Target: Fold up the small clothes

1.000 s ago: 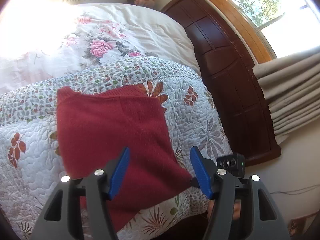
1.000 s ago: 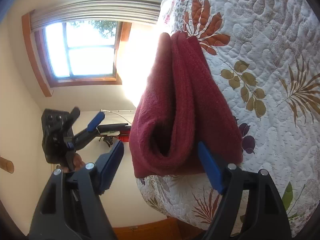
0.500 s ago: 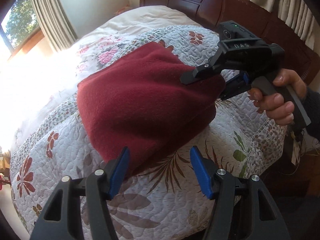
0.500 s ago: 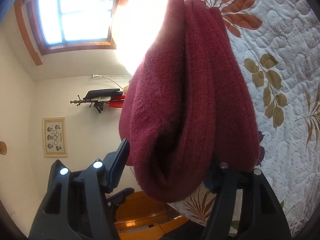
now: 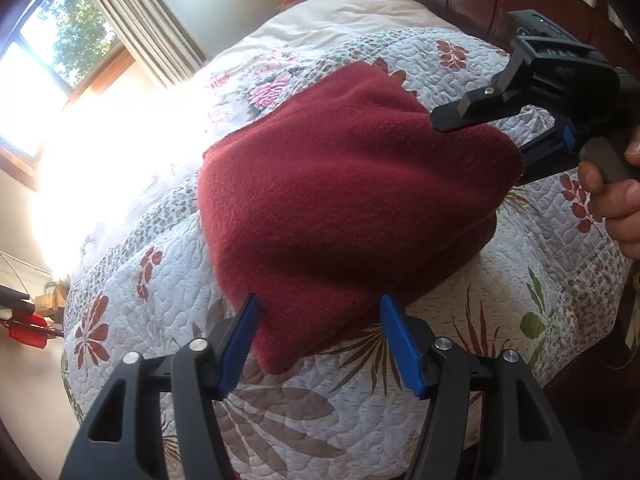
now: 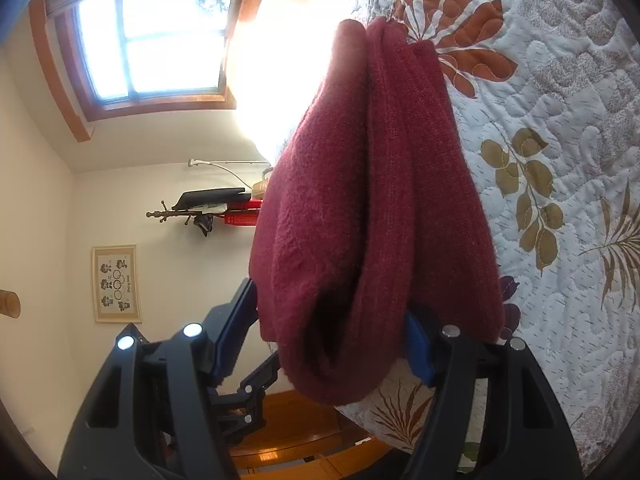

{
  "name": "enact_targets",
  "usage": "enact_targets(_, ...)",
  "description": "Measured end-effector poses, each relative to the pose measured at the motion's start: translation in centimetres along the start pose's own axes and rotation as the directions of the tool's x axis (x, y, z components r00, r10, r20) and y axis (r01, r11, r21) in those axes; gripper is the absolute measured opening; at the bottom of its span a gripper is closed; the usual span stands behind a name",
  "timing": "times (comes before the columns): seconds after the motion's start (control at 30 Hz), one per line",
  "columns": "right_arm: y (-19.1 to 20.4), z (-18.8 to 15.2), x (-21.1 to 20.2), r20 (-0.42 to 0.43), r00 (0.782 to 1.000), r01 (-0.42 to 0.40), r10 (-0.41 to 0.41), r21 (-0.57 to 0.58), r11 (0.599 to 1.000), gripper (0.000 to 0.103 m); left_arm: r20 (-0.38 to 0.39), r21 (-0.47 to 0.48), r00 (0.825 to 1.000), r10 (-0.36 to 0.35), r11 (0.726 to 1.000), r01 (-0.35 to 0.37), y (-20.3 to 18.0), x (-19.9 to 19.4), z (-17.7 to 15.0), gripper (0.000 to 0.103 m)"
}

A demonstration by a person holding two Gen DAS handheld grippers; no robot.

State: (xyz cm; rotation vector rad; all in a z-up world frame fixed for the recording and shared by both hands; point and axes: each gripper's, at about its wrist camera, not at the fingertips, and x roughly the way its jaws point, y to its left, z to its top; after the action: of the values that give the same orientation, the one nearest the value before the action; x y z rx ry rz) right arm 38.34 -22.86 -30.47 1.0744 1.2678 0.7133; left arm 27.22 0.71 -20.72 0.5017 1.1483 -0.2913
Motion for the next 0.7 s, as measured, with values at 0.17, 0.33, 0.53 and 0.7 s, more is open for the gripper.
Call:
enact_targets(0.17,0.6,-0.4,-0.5,0.014,1.0,0.002,-0.001,-0.018,1.0,0.067,0.005,-0.014,1.0,0.001,1.0,-0.001,0.6,0.7,-0.3,0.063)
enact_targets(0.33,0.7,-1.3,0.1,0.029,1.0,-0.01,0.01,-0.011,1.0,0.069,0.021,-0.017,1.0,0.005,1.0,-0.005,1.3,1.3,-0.4,0.065)
enact_targets(0.53,1.2,-2.0,2.0,0.027,1.0,-0.002,0.002,0.002,1.0,0.072,0.037,-0.015,0.999,0.0,1.0,0.001,1.5,2.0,-0.2,0.067)
enact_targets(0.7,0.9,-3.0,2.0,0.042,0.999,-0.028,0.027,0.03,0.999,0.076,0.097,-0.081,0.99,-0.103,0.991,0.111,3.0,1.0,-1.1,0.067)
